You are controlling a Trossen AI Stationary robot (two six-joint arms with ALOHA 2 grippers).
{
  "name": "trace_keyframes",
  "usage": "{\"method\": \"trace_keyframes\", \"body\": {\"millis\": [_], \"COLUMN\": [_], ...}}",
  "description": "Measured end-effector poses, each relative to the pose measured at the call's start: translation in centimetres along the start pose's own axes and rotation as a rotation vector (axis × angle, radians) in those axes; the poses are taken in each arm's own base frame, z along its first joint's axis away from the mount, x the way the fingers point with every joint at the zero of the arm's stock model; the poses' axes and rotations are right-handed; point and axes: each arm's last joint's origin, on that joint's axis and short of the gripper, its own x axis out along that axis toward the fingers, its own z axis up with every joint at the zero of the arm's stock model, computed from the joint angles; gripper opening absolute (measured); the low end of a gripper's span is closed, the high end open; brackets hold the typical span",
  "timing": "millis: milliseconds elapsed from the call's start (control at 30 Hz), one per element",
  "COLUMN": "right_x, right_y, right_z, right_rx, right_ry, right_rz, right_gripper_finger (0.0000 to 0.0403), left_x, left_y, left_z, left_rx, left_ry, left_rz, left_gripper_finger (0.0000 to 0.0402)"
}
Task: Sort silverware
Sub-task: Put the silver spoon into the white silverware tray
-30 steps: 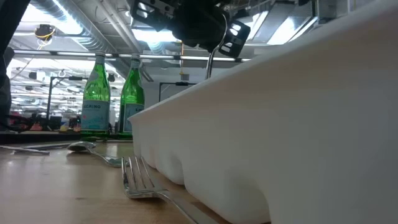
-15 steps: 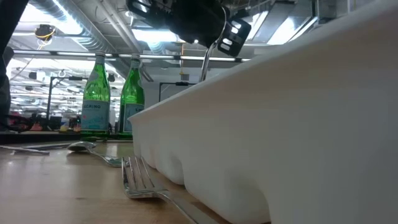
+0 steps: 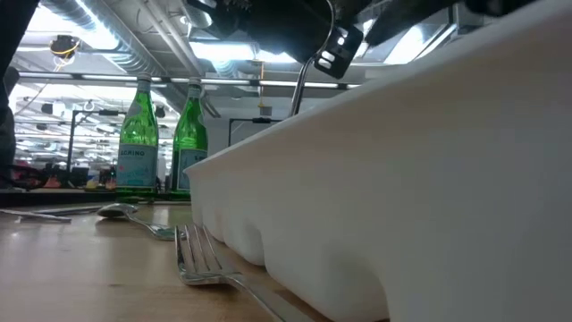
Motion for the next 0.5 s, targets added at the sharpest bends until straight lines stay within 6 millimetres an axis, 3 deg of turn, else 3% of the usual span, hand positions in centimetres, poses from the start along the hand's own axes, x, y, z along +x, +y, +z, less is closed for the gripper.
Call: {"method": "trace_keyframes", "body": {"millis": [500], "right_x": [2.1], "right_y": [0.3], "right_z": [0.6], "right_rx": [0.039], "right_ry": [-0.102], "right_rz": [-0.009], "right_gripper_finger": [0.0120], "left_x": [0.1], "left_y": [0.0], "left_z": [0.1], "left_rx": [-0.007], "left_ry": [-0.004], "left_rz": [-0.001], "left_gripper_finger": [0.0013]}}
